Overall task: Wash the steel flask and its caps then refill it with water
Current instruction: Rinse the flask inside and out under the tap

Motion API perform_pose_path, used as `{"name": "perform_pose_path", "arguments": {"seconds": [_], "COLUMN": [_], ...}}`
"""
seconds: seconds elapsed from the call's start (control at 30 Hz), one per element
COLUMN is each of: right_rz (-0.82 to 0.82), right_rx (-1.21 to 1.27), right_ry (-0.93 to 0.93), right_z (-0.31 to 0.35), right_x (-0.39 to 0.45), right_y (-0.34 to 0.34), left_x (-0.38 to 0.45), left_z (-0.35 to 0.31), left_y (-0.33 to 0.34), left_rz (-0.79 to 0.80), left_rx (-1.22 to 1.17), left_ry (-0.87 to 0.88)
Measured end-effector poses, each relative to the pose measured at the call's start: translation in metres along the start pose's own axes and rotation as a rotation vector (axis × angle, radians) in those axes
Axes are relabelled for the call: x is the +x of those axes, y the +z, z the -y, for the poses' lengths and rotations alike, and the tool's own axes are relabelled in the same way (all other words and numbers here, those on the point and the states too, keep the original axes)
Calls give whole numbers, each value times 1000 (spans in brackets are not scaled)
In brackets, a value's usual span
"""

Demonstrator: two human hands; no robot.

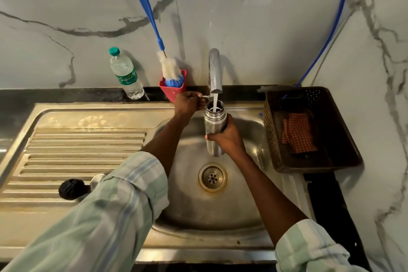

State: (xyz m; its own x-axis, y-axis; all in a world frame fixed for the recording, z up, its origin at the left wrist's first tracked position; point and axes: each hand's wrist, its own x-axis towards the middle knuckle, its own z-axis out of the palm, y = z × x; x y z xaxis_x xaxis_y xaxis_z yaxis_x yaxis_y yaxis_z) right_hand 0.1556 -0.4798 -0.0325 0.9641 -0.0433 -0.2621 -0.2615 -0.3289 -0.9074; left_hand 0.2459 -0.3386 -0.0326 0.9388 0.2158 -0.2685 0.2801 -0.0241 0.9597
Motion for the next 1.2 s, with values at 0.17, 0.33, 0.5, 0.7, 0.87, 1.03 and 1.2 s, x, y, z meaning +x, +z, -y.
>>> {"name": "perform_pose_path", "arguments": {"seconds": [0.17,0.33,0.5,0.7,0.87,1.03,1.2], "right_rz": [5,12,9,15,25,28,22], "right_rx": [-8,-11,-7,-14,-12,1,20], "right_ry": [10,16,12,0,14,8,8], "right_z": [-8,-18,-22,-24,-28,-30,-30], "right_x": [-2,-7,-9,-10,-9,-10,-11], "right_y": [5,8,9,9,10,9,10], "left_x": [9,15,15,16,17,14,-1], "left_z": [10,15,17,16,14,7,-22], "left_y": [0,0,2,2,2,7,18], "left_rz": [-22,-8,-29,-55,-90,-132,23], "left_rx": [-179,-230,-252,-250,-184,-139,146], "left_ry": [-125,-160,-166,-170,-173,-120,109]}}
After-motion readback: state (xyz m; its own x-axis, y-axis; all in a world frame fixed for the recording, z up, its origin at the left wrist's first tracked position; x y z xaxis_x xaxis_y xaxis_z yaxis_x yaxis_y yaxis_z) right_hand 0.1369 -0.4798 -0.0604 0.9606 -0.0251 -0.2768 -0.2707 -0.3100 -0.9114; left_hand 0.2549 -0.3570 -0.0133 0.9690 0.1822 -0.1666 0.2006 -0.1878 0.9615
